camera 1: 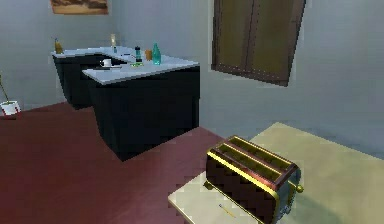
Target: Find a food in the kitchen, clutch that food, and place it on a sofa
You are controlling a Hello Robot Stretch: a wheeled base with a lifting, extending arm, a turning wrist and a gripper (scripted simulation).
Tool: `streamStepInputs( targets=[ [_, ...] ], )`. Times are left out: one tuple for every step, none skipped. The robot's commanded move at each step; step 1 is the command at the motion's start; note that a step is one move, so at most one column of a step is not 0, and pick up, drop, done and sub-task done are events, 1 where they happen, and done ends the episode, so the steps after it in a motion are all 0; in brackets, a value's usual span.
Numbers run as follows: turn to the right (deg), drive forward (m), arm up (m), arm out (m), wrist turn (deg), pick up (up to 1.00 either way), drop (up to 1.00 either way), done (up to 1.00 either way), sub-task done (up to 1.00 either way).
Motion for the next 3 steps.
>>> streamStepInputs(
  targets=[
    [0.0, 0.00, -0.28, 0.00, 0.0, 0.00, 0.00, 0.00, 0.00],
    [0.0, 0.00, 0.00, 0.00, 0.0, 1.00, 0.00, 0.00, 0.00],
    [0.0, 0.00, 0.10, 0.00, 0.0, 0.00, 0.00, 0.00, 0.00]
  ],
)
